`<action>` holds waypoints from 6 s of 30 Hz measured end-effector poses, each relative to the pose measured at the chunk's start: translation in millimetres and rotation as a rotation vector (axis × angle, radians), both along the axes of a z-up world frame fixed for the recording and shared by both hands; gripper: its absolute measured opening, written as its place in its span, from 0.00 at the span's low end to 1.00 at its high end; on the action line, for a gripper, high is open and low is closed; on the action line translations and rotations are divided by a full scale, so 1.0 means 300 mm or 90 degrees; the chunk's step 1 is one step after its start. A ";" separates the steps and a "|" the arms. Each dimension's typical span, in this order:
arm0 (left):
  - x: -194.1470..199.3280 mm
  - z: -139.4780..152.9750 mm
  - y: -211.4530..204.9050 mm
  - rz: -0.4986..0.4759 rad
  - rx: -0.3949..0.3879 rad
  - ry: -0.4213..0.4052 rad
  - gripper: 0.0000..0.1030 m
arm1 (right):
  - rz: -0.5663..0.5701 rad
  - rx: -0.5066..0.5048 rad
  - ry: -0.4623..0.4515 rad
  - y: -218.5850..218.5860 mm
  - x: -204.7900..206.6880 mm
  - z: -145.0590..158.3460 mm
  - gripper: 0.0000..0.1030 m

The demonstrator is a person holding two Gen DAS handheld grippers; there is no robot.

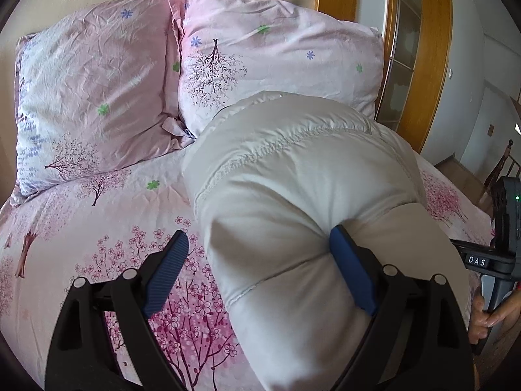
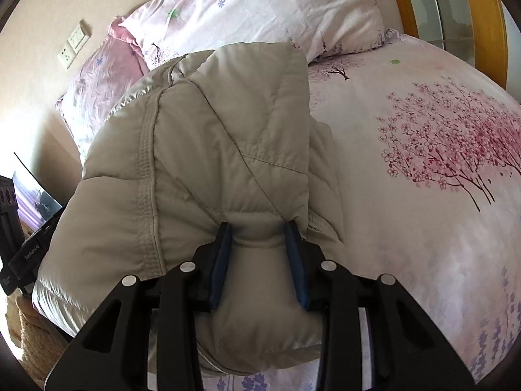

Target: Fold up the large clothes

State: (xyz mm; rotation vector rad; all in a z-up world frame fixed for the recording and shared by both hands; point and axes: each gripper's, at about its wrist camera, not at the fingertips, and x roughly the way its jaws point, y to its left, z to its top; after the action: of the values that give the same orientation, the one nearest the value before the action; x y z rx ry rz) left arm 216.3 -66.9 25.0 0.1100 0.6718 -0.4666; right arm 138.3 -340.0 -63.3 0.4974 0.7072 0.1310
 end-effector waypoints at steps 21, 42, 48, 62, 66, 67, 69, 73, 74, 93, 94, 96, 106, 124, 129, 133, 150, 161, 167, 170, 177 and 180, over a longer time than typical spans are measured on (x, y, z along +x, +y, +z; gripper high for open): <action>0.150 -0.022 0.175 -0.048 -0.255 0.229 0.91 | 0.039 0.188 0.098 -0.211 0.202 0.125 0.91; 0.198 -0.070 0.164 -0.078 -0.306 0.291 0.93 | 0.143 0.319 0.215 -0.189 0.312 -0.014 0.99; 0.213 -0.081 0.162 -0.086 -0.314 0.303 0.95 | 0.209 0.337 0.246 -0.158 0.373 -0.042 0.99; 0.269 -0.170 0.213 -0.115 -0.385 0.398 0.98 | 0.364 0.385 0.219 -0.057 0.477 -0.073 0.99; 0.253 -0.163 0.228 -0.126 -0.401 0.384 0.87 | 0.392 0.394 0.136 -0.022 0.440 -0.056 0.94; 0.249 -0.159 0.229 -0.128 -0.402 0.380 0.83 | 0.396 0.401 0.117 -0.021 0.430 -0.052 0.90; 0.241 -0.140 0.228 -0.131 -0.402 0.368 0.79 | 0.399 0.416 0.090 -0.022 0.412 -0.048 0.89; 0.237 -0.096 0.226 -0.131 -0.402 0.336 0.74 | 0.396 0.429 0.079 0.009 0.418 -0.031 0.88; 0.238 -0.083 0.235 -0.132 -0.404 0.325 0.73 | 0.399 0.425 0.074 0.027 0.425 -0.009 0.88; 0.373 -0.009 0.608 0.009 -0.404 0.239 0.70 | 0.447 0.336 0.119 0.440 0.739 0.157 0.84; 0.381 -0.027 0.622 0.014 -0.404 0.247 0.70 | 0.441 0.336 0.127 0.447 0.742 0.146 0.84; 0.386 -0.056 0.640 0.018 -0.408 0.259 0.70 | 0.426 0.336 0.143 0.421 0.723 0.120 0.84; 0.414 -0.100 0.608 0.032 -0.344 0.260 0.89 | 0.361 0.380 0.196 0.316 0.709 -0.075 0.89; 0.361 -0.013 0.527 0.102 -0.160 0.134 0.94 | 0.239 -0.152 -0.163 0.456 0.138 0.237 0.39; 0.219 0.110 0.504 0.110 -0.113 0.013 0.92 | 0.229 -0.146 -0.089 0.546 0.188 0.178 0.39; 0.049 0.187 0.419 0.055 -0.094 -0.065 0.92 | 0.232 -0.099 -0.060 0.523 0.203 0.119 0.39; -0.024 0.017 0.156 -0.046 0.078 -0.044 0.97 | 0.197 -0.030 -0.135 0.394 0.354 0.393 0.40; -0.029 0.013 0.112 -0.045 0.068 -0.051 0.98 | 0.178 -0.116 0.020 0.457 0.702 0.340 0.39; -0.028 0.012 0.078 -0.062 0.066 -0.059 0.98 | 0.175 -0.035 0.110 0.394 0.759 0.214 0.39; -0.024 0.011 0.071 -0.063 0.062 -0.057 0.98 | 0.179 -0.023 0.135 0.390 0.777 0.193 0.39; -0.020 0.013 0.053 -0.053 0.079 -0.067 0.98 | 0.179 0.001 0.148 0.389 0.798 0.175 0.39; -0.031 0.014 0.050 -0.042 0.101 -0.087 0.98 | 0.168 -0.017 0.103 0.386 0.733 0.218 0.40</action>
State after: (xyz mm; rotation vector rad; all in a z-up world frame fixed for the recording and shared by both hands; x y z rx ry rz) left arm 206.9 -51.8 29.3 0.3122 0.5723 -0.4651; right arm 358.4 -224.4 2.0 0.3895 0.9315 0.3306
